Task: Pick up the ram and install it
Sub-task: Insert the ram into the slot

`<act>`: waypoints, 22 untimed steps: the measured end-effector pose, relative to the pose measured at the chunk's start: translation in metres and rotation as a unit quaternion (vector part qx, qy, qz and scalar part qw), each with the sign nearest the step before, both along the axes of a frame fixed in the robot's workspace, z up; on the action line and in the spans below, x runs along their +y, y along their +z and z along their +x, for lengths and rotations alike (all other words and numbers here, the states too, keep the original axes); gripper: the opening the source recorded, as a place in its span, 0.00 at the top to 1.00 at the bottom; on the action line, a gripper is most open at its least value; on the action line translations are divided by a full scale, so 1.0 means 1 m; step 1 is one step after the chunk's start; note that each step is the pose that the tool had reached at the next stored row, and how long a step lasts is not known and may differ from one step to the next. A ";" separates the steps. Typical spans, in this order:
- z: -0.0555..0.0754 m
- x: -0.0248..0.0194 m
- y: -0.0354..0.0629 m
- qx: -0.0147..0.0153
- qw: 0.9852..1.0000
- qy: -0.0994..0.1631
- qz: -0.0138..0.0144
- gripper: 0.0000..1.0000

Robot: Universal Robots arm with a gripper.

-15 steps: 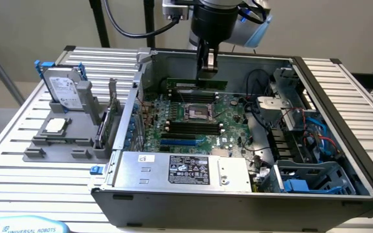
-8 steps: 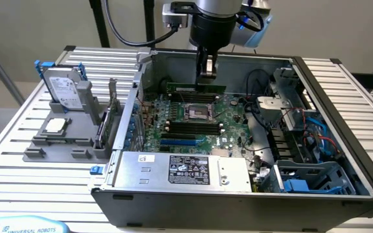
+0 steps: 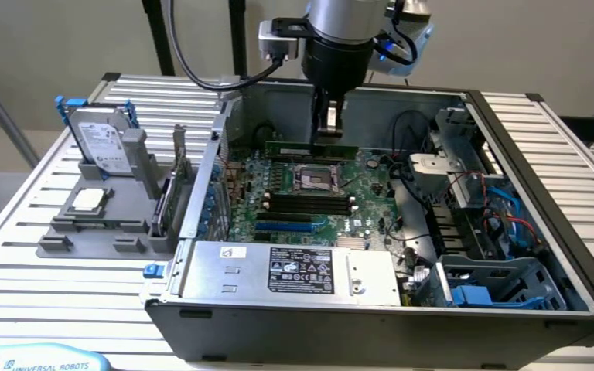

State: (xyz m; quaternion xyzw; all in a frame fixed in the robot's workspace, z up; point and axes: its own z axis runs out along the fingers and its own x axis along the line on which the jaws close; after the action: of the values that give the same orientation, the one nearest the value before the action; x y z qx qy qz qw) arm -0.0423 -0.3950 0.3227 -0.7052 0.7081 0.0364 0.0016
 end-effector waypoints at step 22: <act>0.007 -0.0087 -0.0400 0.000 1.000 -0.011 0.000 0.87</act>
State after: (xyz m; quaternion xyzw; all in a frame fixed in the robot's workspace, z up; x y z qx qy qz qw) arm -0.0348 -0.4037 0.2827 -0.6976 0.7156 0.0363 0.0021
